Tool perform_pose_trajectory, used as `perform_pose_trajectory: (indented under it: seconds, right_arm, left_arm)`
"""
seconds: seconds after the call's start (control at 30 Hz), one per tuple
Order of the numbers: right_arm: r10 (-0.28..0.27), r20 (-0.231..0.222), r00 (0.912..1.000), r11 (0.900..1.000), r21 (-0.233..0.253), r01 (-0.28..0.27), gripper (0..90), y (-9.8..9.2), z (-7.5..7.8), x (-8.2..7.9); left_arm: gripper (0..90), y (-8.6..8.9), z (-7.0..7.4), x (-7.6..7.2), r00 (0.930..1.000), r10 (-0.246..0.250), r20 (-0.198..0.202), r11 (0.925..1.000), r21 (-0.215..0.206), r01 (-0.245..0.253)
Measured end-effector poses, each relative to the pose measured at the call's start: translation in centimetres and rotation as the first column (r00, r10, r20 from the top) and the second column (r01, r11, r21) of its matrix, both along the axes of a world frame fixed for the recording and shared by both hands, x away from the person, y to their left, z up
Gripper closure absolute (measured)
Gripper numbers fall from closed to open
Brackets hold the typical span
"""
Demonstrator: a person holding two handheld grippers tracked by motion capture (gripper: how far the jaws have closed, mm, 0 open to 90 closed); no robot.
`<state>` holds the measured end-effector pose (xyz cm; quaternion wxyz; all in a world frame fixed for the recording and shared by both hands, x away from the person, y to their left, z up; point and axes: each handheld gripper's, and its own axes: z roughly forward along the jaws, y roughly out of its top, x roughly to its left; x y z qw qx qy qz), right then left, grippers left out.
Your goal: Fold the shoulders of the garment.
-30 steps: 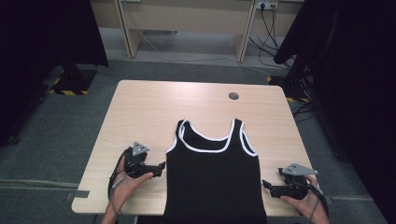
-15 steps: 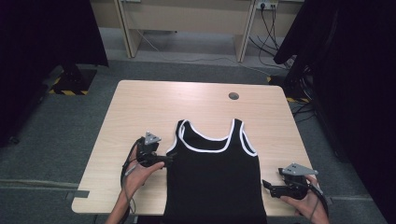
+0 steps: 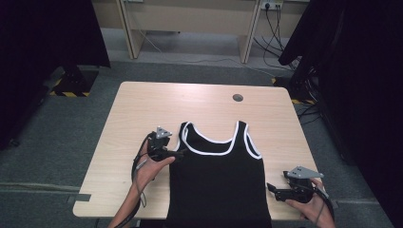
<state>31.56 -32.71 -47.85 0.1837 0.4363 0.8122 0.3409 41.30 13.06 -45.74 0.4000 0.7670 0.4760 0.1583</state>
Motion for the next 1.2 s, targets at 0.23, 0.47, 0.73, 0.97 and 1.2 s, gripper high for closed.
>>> perform_pose_trajectory:
  seconds: [0.23, 0.47, 0.73, 0.97, 1.2]
  right_arm:
    - [0.002, 0.0, 1.0, 1.0, 0.0, -0.002, 15.6, 0.0, 0.0, 0.0]
    - [0.003, 0.0, 1.0, 1.0, 0.0, -0.003, 15.6, 0.0, 0.0, 0.0]
    - [0.005, 0.0, 1.0, 1.0, 0.0, -0.005, 15.6, 0.0, 0.0, 0.0]
    - [0.006, 0.0, 1.0, 1.0, 0.0, -0.006, 15.6, 0.0, 0.0, 0.1]
    - [0.009, 0.001, 1.0, 1.0, 0.0, -0.009, 15.6, 0.0, 0.0, 0.1]
  left_arm:
    - [2.3, -0.8, -0.4, 2.4, 0.9998, 0.011, -0.016, 0.9997, 0.023, -0.011]
    - [2.8, -1.9, -0.7, 4.9, 0.9988, 0.032, -0.037, 0.998, 0.056, -0.03]
    - [4.4, -3.1, -1.2, 6.4, 0.9981, 0.037, -0.049, 0.9961, 0.082, -0.033]
    - [9.7, -3.9, -1.6, 7.9, 0.9972, 0.057, -0.048, 0.9946, 0.089, -0.052]
    - [24.0, -4.7, -1.8, 9.2, 0.9983, 0.05, -0.03, 0.9899, 0.134, -0.045]
